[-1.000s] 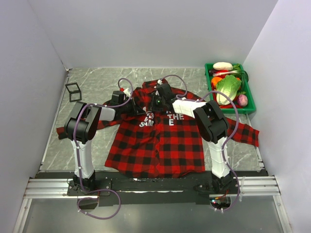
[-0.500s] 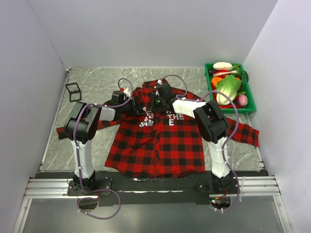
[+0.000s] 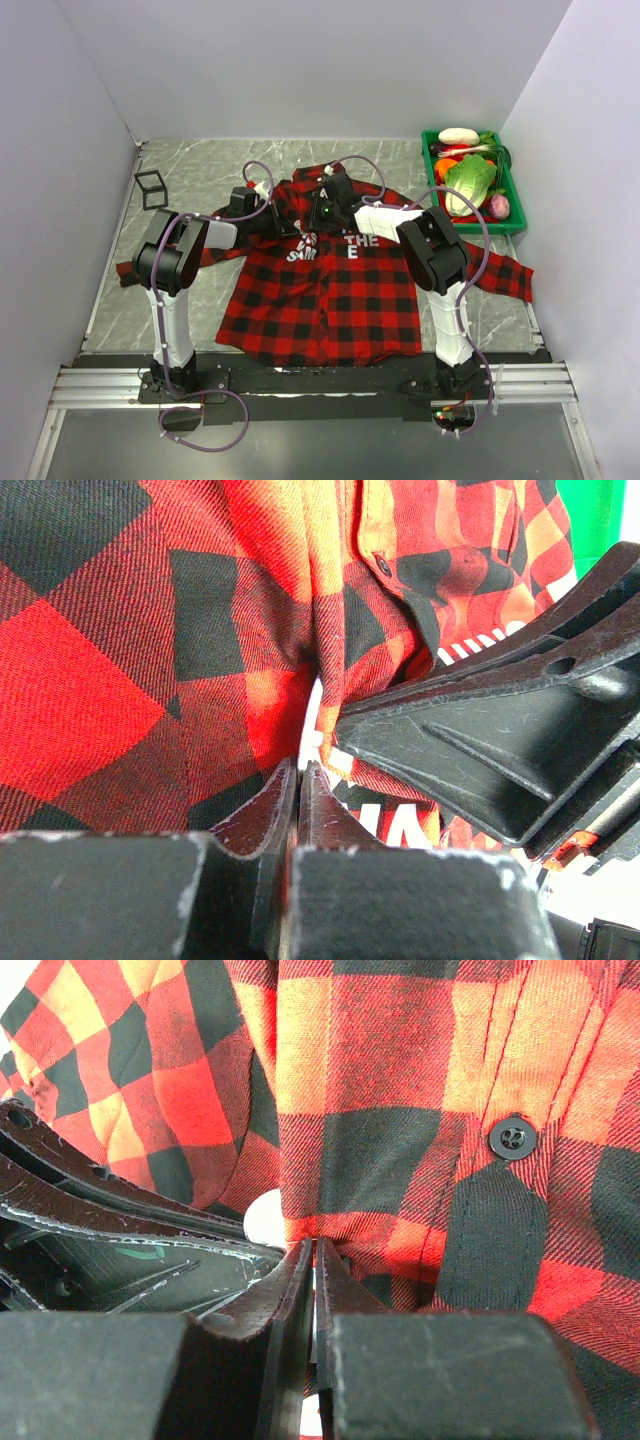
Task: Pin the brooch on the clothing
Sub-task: Pin the brooch to the clothes.
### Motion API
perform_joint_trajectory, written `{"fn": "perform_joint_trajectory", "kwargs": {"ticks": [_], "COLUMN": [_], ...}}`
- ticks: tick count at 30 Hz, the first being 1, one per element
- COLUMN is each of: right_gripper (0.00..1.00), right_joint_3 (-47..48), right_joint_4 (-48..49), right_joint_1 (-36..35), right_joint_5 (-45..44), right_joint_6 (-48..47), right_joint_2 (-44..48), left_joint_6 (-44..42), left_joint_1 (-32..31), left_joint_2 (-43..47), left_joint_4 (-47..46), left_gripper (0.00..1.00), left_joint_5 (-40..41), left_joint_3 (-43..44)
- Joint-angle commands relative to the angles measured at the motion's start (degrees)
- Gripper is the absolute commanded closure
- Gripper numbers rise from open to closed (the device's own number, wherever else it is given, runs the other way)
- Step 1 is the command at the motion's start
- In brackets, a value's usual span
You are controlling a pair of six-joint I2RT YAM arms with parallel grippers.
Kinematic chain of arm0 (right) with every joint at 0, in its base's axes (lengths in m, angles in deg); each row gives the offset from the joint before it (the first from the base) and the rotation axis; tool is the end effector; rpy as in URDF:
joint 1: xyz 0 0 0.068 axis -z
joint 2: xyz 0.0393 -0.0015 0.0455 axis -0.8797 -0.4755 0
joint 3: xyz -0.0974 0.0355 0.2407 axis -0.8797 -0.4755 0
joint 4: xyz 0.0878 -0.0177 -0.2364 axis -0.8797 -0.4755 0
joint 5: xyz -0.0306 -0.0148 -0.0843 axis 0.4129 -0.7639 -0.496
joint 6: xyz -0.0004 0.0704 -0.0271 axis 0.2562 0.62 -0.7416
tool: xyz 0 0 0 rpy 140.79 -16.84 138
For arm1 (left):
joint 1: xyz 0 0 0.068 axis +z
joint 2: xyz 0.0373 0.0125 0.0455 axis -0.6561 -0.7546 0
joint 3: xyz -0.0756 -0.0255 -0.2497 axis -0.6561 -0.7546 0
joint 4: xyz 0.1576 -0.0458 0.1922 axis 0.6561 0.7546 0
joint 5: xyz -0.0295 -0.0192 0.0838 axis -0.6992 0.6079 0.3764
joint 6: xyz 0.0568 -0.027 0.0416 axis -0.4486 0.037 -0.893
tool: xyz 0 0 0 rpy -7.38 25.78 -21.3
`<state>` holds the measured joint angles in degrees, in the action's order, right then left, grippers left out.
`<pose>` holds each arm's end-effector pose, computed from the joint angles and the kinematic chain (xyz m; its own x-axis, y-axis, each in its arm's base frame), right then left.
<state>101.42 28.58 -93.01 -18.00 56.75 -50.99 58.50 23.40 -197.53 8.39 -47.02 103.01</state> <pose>0.4020 0.2626 0.1302 -0.8313 0.1408 -0.5377 -0.2231 0.8015 0.5548 0.3888 -0.1583 0.1023 -0.8477 -0.3073 -0.4324 0.1568 0.6336 -0.7576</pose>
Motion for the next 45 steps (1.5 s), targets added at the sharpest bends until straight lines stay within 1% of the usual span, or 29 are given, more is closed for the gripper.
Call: {"fn": "perform_joint_trajectory", "kwargs": {"ticks": [1, 23, 29, 35, 39, 45], "right_gripper": [0.89, 0.89, 0.89, 0.89, 0.89, 0.89], "right_joint_3": [2.1, 6.3, 8.2, 9.4, 10.9, 11.7], "right_joint_4": [0.8, -2.9, -4.7, -6.4, -8.0, -9.3], "right_joint_1": [-0.7, -1.8, -1.8, -1.9, -1.7, -1.7], "right_joint_5": [-1.0, -1.6, -0.8, -0.2, 1.3, 1.4], "right_joint_6": [-0.1, -1.0, -1.3, -1.7, -2.1, -2.8], "right_joint_2": [-1.2, -4.4, -5.0, -5.2, -6.0, -6.1], "left_joint_6": [-0.4, -0.8, -2.5, -6.1, -7.4, -9.2], "left_joint_1": [-0.4, -0.5, -0.7, -2.0, -2.3, -2.7], "left_joint_2": [1.8, 1.9, 2.3, 2.7, 2.6, 3.2], "left_joint_4": [2.1, 1.2, 1.3, 3.5, 3.6, 4.6], "left_gripper": [0.99, 0.99, 0.99, 0.99, 0.99, 0.99], "left_joint_5": [-0.3, -0.7, 0.5, 2.6, 2.7, 3.5], "left_joint_3": [-0.8, -1.1, -1.5, -0.6, -0.5, -0.1]}}
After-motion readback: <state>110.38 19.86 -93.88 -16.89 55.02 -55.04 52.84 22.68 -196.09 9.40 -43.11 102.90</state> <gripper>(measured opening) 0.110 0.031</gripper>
